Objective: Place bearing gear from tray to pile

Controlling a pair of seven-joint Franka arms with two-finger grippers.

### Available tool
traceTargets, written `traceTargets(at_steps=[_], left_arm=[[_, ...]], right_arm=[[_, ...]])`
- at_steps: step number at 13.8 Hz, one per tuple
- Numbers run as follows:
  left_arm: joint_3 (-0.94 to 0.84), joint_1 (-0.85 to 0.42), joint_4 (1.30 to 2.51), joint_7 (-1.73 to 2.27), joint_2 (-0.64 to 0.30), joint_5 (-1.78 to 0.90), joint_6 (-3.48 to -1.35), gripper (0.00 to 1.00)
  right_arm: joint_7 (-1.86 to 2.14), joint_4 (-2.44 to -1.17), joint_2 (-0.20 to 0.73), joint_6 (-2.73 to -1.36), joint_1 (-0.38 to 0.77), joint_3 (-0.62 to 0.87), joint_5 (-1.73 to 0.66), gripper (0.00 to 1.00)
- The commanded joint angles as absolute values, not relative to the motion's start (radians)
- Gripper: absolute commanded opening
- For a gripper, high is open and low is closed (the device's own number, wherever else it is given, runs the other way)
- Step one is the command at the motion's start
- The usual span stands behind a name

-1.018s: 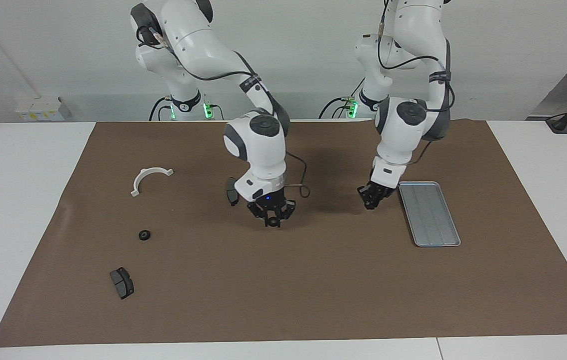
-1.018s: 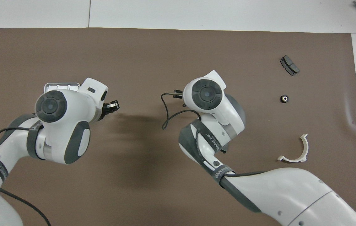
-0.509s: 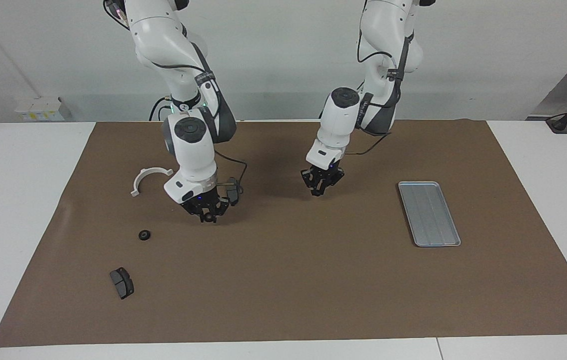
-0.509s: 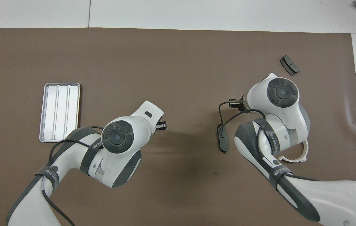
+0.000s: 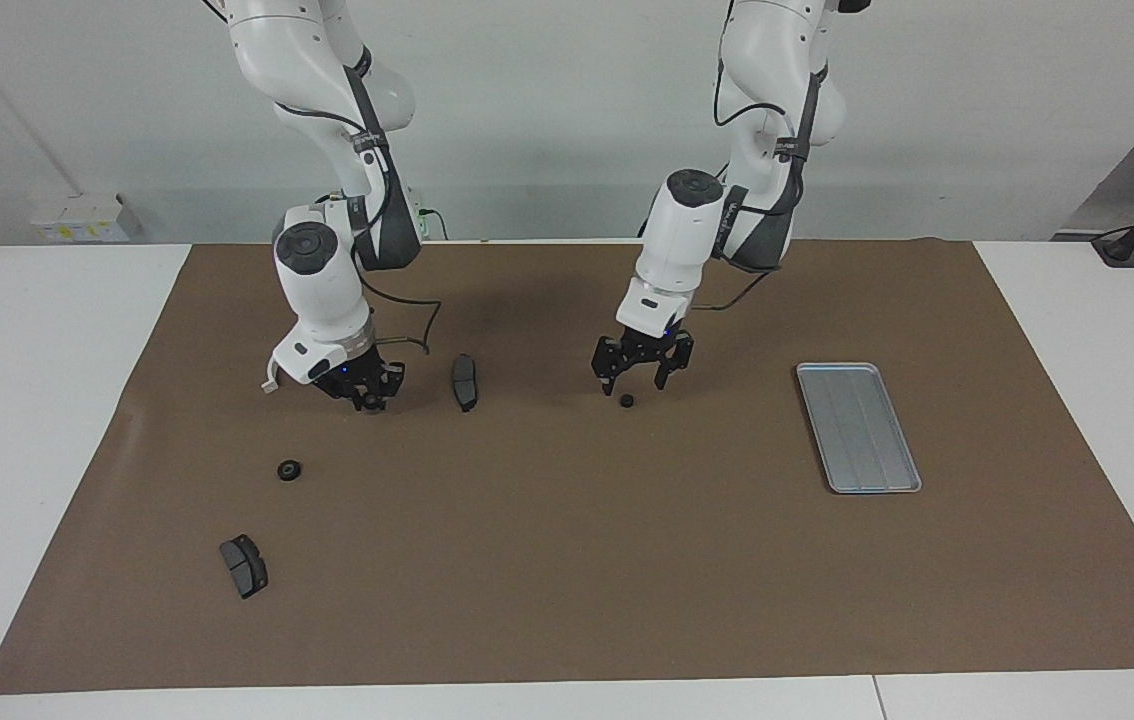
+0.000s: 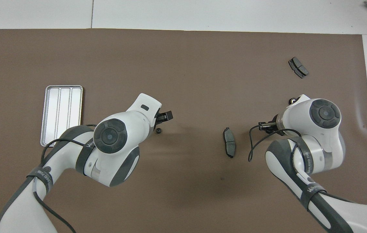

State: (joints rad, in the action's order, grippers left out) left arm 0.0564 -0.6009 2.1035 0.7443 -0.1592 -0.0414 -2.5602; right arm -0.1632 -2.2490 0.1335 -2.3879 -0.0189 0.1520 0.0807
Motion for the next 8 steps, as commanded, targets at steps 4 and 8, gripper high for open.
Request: traceTargets(at_steps=[4, 8], left_arm=[[0.046, -0.333, 1.824, 0.51, -0.144, -0.057, -2.151, 1.0], [0.055, -0.178, 1.796, 0.24, -0.104, -0.127, -2.035, 1.0]], right_arm=[[-0.15, -2.182, 0.118, -2.401, 0.012, 0.172, 0.052, 1.0], [-0.406, -2.085, 0.164, -2.398, 0.164, 0.172, 0.044, 1.0]])
